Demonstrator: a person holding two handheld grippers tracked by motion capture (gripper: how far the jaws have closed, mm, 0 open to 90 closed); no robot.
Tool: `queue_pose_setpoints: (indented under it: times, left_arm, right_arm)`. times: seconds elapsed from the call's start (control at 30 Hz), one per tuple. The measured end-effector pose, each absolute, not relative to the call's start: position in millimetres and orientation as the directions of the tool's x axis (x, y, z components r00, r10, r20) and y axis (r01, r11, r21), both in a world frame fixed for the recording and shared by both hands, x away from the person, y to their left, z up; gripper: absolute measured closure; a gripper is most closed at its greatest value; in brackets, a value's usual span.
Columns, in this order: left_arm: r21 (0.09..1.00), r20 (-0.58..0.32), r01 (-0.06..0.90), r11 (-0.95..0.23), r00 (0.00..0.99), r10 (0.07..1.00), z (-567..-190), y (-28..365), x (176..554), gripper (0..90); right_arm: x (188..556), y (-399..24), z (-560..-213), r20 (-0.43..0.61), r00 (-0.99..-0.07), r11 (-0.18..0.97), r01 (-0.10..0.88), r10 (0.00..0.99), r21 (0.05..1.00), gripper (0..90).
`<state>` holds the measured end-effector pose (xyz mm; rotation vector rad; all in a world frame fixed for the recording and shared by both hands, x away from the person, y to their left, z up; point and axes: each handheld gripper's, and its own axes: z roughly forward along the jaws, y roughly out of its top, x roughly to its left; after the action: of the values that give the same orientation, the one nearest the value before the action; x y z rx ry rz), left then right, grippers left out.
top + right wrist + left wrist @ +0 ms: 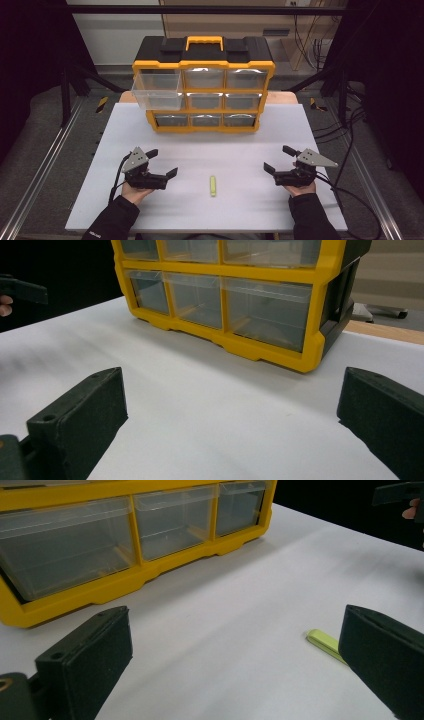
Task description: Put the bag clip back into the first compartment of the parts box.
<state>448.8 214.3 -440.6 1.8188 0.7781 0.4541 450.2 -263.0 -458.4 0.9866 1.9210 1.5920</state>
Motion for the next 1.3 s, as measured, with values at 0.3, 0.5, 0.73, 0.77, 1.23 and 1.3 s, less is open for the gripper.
queue_pose_setpoints:
  times: [0.3, 0.5, 0.73, 0.77, 1.23, 1.3]
  left_arm:
    - [0.923, -0.053, 0.298, -0.243, 0.725, 0.687, -439.0, 197.0, 446.5, 0.5]
    - [0.922, -0.057, 0.302, -0.241, 0.723, 0.688, -436.3, 186.8, 445.4, 0.4]
    - [0.923, -0.051, 0.293, -0.250, 0.737, 0.674, -432.5, 171.2, 445.8, 0.4]
    - [0.923, -0.051, 0.293, -0.251, 0.739, 0.672, -432.2, 168.8, 446.2, 0.4]
    - [0.904, -0.047, 0.306, -0.299, 0.766, 0.641, -436.4, 132.1, 450.7, 0.2]
    - [0.898, -0.046, 0.310, -0.311, 0.771, 0.635, -439.2, 127.2, 451.2, 0.2]
  right_arm:
    - [449.7, -263.0, -458.8, 0.089, -0.642, 0.084, 0.234, 0.761, 0.968, 0.2]
    - [449.2, -263.6, -457.9, 0.094, -0.642, 0.076, 0.233, 0.761, 0.970, 0.2]
    - [449.6, -263.4, -458.2, 0.092, -0.642, 0.080, 0.233, 0.761, 0.969, 0.2]
    - [449.4, -263.4, -458.2, 0.091, -0.641, 0.081, 0.234, 0.762, 0.969, 0.2]
    - [449.6, -263.3, -458.3, 0.090, -0.642, 0.082, 0.233, 0.762, 0.969, 0.2]
    - [449.6, -263.3, -458.3, 0.089, -0.642, 0.082, 0.233, 0.761, 0.969, 0.2]
